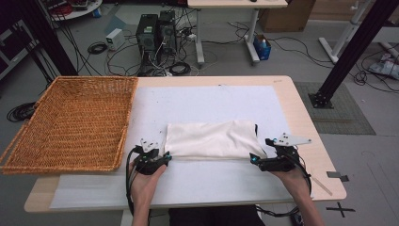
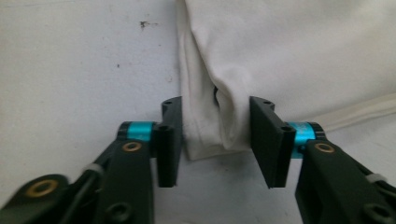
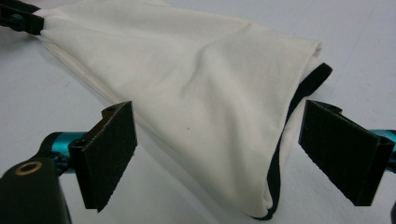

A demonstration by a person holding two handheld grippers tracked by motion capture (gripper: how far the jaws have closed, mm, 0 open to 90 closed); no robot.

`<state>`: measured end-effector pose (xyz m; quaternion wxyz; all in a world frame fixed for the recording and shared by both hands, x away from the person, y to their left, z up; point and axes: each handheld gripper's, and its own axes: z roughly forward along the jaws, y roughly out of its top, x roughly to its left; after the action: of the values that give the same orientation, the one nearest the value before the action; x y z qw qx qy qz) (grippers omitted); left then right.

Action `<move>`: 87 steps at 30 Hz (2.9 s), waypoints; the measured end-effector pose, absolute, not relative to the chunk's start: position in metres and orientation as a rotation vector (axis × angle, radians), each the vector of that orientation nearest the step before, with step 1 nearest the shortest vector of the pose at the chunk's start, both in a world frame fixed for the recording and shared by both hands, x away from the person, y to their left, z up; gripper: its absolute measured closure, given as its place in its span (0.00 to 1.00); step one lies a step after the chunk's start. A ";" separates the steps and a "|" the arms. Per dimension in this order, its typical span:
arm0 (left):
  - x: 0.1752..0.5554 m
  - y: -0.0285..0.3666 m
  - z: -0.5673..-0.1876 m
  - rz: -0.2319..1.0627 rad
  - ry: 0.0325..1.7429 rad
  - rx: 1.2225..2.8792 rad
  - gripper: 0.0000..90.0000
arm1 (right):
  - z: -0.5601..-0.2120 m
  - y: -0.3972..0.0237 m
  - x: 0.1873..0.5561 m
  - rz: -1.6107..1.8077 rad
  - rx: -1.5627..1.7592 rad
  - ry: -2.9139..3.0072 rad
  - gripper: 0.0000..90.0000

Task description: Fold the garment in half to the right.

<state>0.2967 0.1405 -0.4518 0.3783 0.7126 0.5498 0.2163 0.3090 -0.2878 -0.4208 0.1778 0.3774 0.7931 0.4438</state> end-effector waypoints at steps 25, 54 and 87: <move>0.297 0.144 -0.451 0.506 1.325 1.801 0.91 | -0.397 -0.133 0.397 1.371 0.939 2.465 0.26; 0.293 0.145 -0.451 0.488 1.324 1.776 0.91 | -0.440 0.006 0.469 1.056 0.786 2.694 0.82; 0.263 0.181 -0.399 0.649 1.297 1.615 0.91 | -0.381 0.042 0.453 1.417 0.641 2.617 0.96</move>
<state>0.2630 0.1810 -0.3987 0.4668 0.6580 0.5284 0.2645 0.4534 0.0424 -0.3814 0.0489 0.2105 0.8586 0.4649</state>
